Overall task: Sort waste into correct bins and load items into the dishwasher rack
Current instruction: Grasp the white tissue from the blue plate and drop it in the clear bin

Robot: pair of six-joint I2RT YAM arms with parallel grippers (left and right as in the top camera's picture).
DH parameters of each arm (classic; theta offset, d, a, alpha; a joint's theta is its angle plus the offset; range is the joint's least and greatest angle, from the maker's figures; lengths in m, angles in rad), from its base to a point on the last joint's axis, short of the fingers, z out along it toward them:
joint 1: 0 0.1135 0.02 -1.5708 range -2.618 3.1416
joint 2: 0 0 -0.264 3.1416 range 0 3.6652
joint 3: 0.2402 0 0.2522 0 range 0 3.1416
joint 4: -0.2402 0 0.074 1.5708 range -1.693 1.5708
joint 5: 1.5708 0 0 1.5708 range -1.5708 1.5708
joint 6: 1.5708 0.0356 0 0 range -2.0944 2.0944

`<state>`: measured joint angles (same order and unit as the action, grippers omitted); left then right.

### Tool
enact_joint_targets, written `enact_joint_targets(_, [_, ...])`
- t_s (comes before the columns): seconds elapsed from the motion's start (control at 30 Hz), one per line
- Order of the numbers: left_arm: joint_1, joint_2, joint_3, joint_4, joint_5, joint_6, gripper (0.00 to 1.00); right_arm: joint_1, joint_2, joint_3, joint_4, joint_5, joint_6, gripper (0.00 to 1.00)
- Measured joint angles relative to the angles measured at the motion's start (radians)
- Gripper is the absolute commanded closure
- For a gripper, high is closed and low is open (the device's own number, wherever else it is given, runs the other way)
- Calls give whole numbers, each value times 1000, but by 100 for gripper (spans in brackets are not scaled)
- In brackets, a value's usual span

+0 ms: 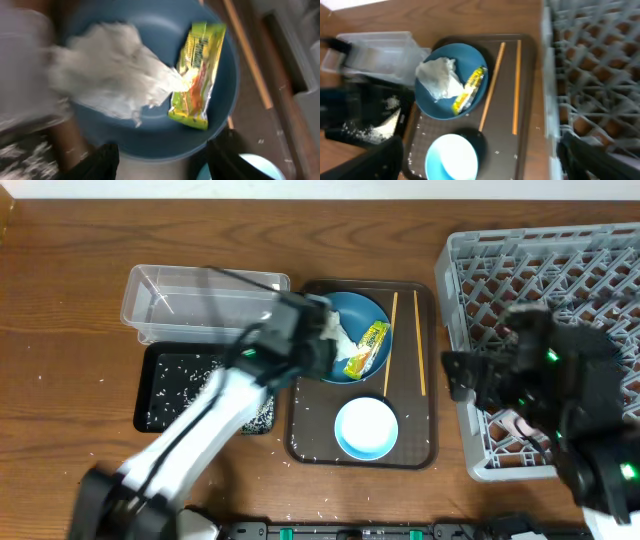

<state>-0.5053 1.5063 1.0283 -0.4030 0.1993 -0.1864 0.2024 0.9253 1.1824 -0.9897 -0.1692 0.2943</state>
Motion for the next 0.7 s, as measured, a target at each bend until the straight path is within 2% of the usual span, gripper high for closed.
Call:
enact_joint_targets(0.2, [-30, 228, 3, 176, -51, 42, 30, -42, -42, 0, -82, 21, 1, 1])
enact_joint_targets(0.37, [-30, 340, 5, 246, -127, 61, 29, -42, 2, 0, -106, 26, 1, 1])
enact_joint_targets(0.4, [-30, 356, 5, 251, -136, 64, 33, -42, 11, 0, -108, 26, 1, 1])
enact_joint_targets(0.43, [-30, 364, 6, 256, -143, 67, 43, -42, 19, 0, -109, 26, 1, 1])
enact_joint_targets(0.5, [-32, 370, 14, 257, -155, 66, 76, -42, 37, 0, -110, 26, 1, 1])
enact_joint_targets(0.57, [-32, 372, 15, 253, -158, 71, 90, -42, 48, 0, -112, 26, 1, 1])
enact_joint_targets(0.6, [-32, 371, 15, 253, -158, 68, 94, -42, 52, 0, -113, 25, 1, 1])
enact_joint_targets(0.7, [-32, 356, 15, 248, -138, 55, 94, -42, 57, 0, -113, 21, 2, 1])
